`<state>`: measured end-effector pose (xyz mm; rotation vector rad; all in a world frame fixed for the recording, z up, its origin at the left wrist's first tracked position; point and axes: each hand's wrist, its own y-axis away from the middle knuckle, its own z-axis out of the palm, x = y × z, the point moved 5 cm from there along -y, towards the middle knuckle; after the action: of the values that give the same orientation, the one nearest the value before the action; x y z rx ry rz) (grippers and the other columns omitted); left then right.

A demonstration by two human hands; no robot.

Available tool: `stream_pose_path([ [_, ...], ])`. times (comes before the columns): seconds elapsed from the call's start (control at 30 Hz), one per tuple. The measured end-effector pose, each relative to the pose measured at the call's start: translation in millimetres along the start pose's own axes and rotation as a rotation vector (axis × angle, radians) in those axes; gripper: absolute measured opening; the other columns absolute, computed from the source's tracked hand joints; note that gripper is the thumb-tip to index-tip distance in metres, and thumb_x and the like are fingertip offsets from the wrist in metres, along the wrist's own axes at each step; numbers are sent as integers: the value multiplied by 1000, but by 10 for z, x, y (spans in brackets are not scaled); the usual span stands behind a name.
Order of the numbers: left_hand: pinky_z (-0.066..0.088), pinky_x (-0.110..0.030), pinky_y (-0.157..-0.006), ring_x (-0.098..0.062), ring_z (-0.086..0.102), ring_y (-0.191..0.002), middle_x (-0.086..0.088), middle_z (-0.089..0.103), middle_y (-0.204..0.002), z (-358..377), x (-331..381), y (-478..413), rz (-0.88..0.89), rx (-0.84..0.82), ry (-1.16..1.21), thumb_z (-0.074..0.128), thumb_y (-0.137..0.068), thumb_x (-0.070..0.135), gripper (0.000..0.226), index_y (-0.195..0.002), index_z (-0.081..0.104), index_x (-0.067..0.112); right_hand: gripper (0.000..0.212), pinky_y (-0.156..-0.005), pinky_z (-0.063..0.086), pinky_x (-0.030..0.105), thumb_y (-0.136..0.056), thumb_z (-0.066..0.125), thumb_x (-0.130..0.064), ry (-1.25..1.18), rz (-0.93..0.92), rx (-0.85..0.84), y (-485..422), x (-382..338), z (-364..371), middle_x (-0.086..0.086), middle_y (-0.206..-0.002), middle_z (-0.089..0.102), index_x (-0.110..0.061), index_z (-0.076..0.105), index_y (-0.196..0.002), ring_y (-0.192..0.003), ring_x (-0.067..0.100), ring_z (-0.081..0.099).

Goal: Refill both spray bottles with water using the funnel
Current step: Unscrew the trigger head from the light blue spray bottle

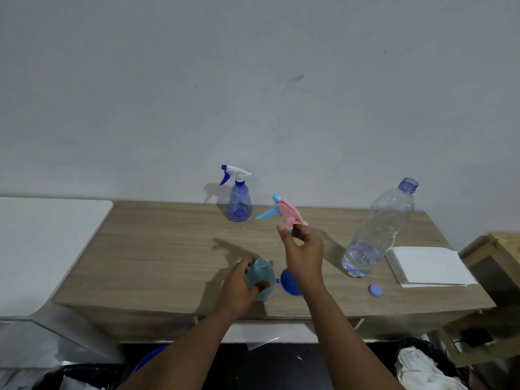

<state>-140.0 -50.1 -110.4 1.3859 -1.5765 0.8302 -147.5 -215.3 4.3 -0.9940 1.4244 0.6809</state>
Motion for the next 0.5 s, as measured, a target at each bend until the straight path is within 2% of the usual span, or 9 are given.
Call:
stream_pose_path([
  [0.1,49,-23,-83,-1,59,-101,14,65,-111,-12,-36,-7,15,11,11,84,-71,21,54,-116,57,33,19,-62,43,18,-93,67,-32,-47,-22,100,-197,-178,-215,-2,-72,59,-13,71,-90,-65,6,49],
  [0.2,49,-26,-86,1,58,-101,9,66,-113,-7,-69,-15,37,19,28,84,-67,29,56,-117,58,30,33,-51,30,21,-98,58,-30,109,-37,63,-483,-263,-495,-6,-59,39,-10,54,-72,-51,4,32],
  [0.27,50,-25,-84,0,60,-99,9,66,-111,-7,-65,-14,48,21,40,81,-64,38,57,-116,59,31,28,-51,29,26,-97,61,-29,300,-2,-8,-662,-120,-654,-4,-57,43,-12,57,-74,-49,5,35],
  [0.33,50,-26,-84,-2,60,-100,10,66,-112,-1,-76,-15,57,15,42,80,-64,43,59,-117,58,32,18,-56,36,30,-91,69,-30,425,93,-21,-764,155,-798,1,-68,57,-13,64,-87,-59,10,49],
  [0.37,50,-25,-84,-1,59,-101,11,66,-113,-2,-70,-12,63,13,39,80,-64,43,59,-118,58,33,20,-59,37,29,-88,73,-30,443,151,-11,-779,322,-860,3,-72,60,-13,64,-89,-65,14,53],
  [0.47,48,-23,-84,-1,58,-103,13,65,-116,0,-75,-19,60,13,35,82,-66,38,58,-118,57,36,36,-56,35,30,-88,74,-26,497,270,-49,-740,772,-937,1,-55,50,-15,55,-60,-65,21,51],
  [0.5,48,-22,-85,-1,58,-104,13,65,-116,7,-79,-23,58,15,33,82,-66,37,58,-118,57,36,41,-58,36,30,-89,73,-25,528,303,-63,-719,905,-943,1,-53,49,-17,51,-56,-65,23,51],
])
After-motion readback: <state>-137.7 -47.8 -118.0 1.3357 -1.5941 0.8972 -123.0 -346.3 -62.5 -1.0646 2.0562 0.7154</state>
